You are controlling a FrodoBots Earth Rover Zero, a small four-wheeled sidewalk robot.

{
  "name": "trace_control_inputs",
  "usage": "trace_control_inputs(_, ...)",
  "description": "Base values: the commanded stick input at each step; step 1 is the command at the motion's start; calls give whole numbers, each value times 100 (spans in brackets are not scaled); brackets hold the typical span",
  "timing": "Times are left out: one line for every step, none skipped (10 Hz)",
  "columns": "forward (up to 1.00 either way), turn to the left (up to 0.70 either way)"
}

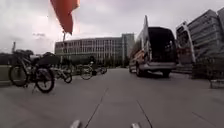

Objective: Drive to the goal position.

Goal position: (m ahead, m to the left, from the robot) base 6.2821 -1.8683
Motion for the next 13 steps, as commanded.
trace_control_inputs(70,-25)
trace_control_inputs(70,-19)
trace_control_inputs(70,0)
trace_control_inputs(70,0)
trace_control_inputs(70,0)
trace_control_inputs(70,0)
trace_control_inputs(70,0)
trace_control_inputs(70,0)
trace_control_inputs(70,0)
trace_control_inputs(70,0)
trace_control_inputs(70,0)
trace_control_inputs(70,0)
trace_control_inputs(70,0)
